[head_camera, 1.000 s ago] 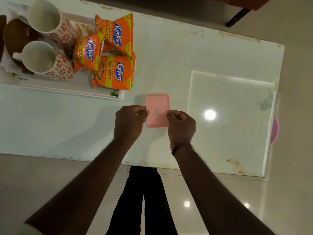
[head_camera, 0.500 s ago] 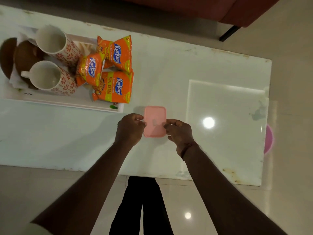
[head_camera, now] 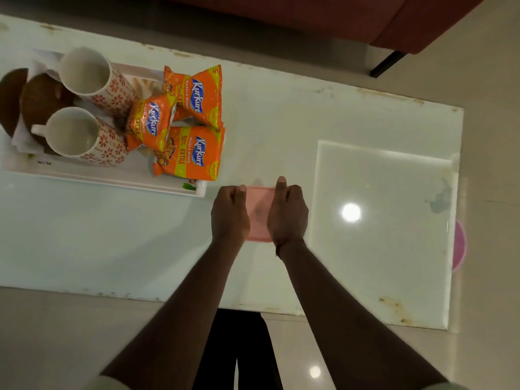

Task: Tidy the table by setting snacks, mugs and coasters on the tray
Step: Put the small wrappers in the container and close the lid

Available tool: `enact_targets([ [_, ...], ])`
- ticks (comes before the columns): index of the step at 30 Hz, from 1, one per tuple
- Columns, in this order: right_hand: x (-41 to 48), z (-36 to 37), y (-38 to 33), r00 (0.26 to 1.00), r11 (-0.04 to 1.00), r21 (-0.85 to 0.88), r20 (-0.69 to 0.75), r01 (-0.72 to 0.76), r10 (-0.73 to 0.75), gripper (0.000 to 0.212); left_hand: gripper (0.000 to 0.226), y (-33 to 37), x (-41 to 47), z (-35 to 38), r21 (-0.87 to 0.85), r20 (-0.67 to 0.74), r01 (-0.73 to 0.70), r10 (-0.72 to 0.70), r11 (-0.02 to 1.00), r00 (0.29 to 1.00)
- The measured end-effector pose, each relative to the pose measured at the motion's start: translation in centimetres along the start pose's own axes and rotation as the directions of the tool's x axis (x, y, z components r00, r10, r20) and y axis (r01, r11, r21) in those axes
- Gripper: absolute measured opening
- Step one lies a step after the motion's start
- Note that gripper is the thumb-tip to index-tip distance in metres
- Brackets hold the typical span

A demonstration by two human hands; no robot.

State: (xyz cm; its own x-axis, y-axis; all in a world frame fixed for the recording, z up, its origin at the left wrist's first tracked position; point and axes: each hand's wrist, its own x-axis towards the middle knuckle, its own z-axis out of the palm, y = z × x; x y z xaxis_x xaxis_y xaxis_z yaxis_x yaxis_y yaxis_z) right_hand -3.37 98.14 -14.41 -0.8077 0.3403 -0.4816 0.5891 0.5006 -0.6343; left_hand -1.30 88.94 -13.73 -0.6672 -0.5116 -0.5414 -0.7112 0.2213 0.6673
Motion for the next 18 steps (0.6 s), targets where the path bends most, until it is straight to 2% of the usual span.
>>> enact_targets([
  [4, 0.7, 0.6, 0.5, 0.998, 0.990, -0.131, 0.012, 0.059, -0.058, 0.056, 0.015, -0.3, 0.1, 0.3, 0.106, -0.004, -0.054, 0.055, 0.993, 0.998],
  [11, 0.9, 1.1, 0.2, 0.993, 0.974, -0.216, -0.074, 0.069, -0.087, 0.055, 0.023, -0.6, 0.0, 1.2, 0.135, -0.047, -0.058, 0.065, 0.989, 0.997],
  [14, 0.7, 0.8, 0.0, 0.999, 0.987, -0.158, -0.026, 0.032, -0.036, 0.054, 0.024, -0.9, 0.1, 0.5, 0.089, -0.005, -0.096, 0.097, 0.991, 0.995],
  [18, -0.2, -0.3, 0.9, 0.991, 0.986, 0.101, 0.029, -0.134, 0.132, 0.062, 0.021, -2.3, -0.7, -0.9, -0.062, 0.019, -0.078, 0.079, 0.995, 0.997],
])
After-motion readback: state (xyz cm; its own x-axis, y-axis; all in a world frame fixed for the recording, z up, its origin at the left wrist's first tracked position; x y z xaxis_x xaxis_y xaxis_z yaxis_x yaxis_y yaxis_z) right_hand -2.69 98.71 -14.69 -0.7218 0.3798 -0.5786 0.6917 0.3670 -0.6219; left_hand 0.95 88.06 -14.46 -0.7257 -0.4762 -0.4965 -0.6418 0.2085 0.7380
